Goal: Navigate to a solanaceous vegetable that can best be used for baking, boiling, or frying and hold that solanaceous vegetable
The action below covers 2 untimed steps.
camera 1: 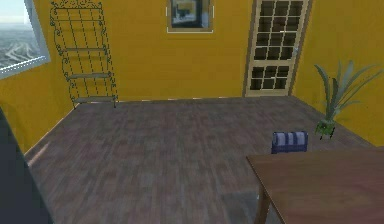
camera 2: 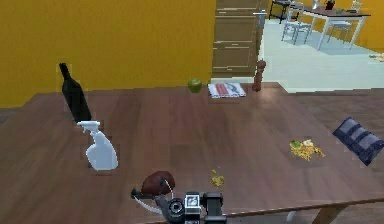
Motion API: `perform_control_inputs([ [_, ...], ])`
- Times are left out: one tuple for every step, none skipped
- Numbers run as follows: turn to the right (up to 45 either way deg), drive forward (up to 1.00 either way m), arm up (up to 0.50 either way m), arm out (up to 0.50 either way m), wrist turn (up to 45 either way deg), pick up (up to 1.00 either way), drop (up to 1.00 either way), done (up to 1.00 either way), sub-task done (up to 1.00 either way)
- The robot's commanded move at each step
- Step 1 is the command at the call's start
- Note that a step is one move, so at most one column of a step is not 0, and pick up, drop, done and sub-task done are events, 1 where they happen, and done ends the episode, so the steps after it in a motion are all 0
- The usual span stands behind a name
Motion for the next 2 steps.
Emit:
perform_control_inputs([
  [0.0, 0.00, 0.10, 0.00, 0.0, 0.00, 0.00, 0.00, 0.00],
  [0.0, 0.00, 0.00, 0.00, 0.0, 0.00, 0.00, 1.00, 0.00],
])
